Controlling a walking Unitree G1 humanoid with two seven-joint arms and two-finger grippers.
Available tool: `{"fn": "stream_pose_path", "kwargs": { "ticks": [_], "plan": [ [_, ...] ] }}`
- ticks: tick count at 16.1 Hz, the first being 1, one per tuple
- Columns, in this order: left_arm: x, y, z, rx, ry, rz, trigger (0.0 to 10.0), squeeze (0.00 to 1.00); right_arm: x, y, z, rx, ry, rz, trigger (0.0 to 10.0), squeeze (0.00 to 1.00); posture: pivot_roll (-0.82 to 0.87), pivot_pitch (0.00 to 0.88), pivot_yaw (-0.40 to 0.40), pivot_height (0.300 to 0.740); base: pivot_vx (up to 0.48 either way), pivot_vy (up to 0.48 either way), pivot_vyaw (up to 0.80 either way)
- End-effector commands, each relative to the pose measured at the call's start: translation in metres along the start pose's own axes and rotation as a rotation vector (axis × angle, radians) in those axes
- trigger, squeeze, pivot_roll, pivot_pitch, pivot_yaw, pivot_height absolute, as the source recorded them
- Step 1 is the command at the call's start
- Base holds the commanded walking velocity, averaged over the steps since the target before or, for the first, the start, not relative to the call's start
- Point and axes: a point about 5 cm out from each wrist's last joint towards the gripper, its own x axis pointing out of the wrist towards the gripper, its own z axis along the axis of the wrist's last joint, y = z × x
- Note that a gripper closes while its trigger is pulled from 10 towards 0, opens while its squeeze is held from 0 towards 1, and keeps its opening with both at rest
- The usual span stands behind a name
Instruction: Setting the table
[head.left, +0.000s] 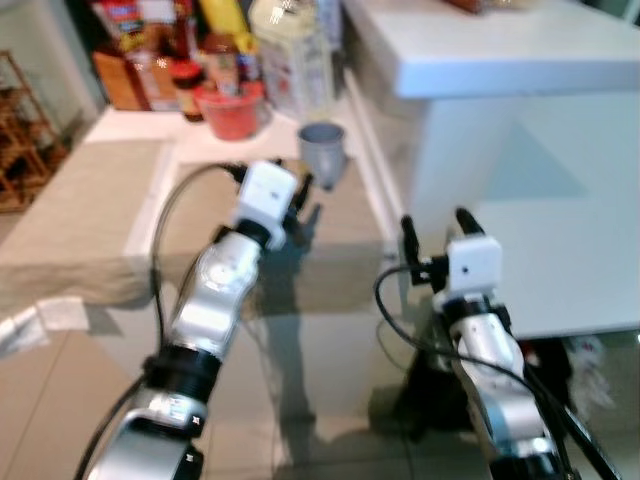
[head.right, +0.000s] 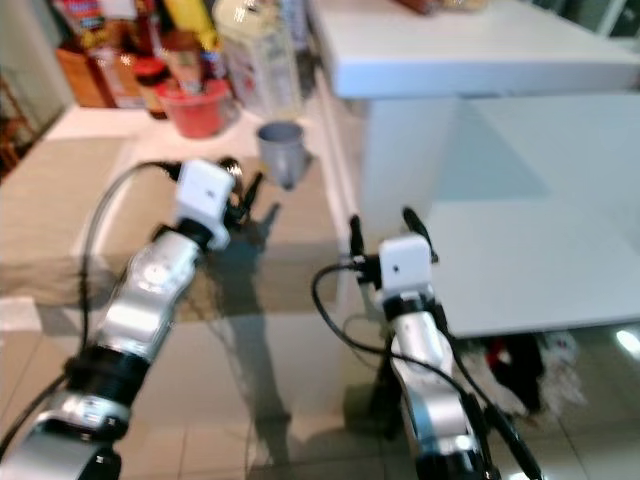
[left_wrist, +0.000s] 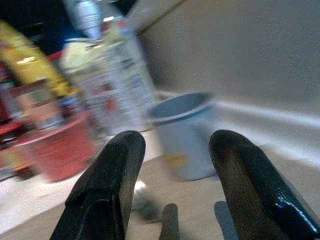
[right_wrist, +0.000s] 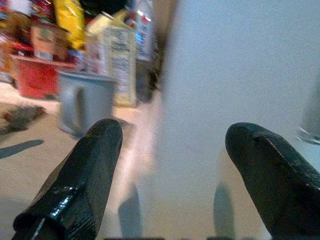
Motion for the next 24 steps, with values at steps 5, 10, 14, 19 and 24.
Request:
{"fn": "stream_pose_path", "kwargs": {
  "ticks": [5,10,14,19,24],
  "plan": [
    [0.019,0.031,0.003,0.027,0.111,0.035,10.0,0.00,-0.003,0.006,0.001,0.011,0.000,0.018,10.0,0.00,0.00,0.000,0.041,0.731,0.000,0.000,0.00],
    [0.051,0.043,0.008,0.039,0.285,-0.013,10.0,0.00,-0.035,-0.006,0.006,-0.024,0.031,0.032,10.0,0.00,-0.06,0.000,0.062,0.731,0.000,0.000,0.00],
    [0.065,0.025,0.012,-0.063,0.369,-0.082,10.0,0.00,-0.062,-0.017,0.008,-0.036,0.077,0.017,10.0,0.00,-0.15,0.000,0.079,0.731,0.000,0.000,0.00],
    [0.067,-0.002,0.002,-0.126,0.469,-0.150,10.0,0.00,-0.071,-0.021,0.014,-0.046,0.100,0.002,10.0,0.00,-0.17,0.000,0.076,0.731,0.000,0.000,0.00],
    [0.071,0.011,0.010,-0.138,0.426,-0.070,10.0,0.00,-0.074,-0.021,0.015,-0.040,0.128,0.002,10.0,0.00,-0.16,0.000,0.077,0.731,0.000,0.000,0.00]
  ]
}}
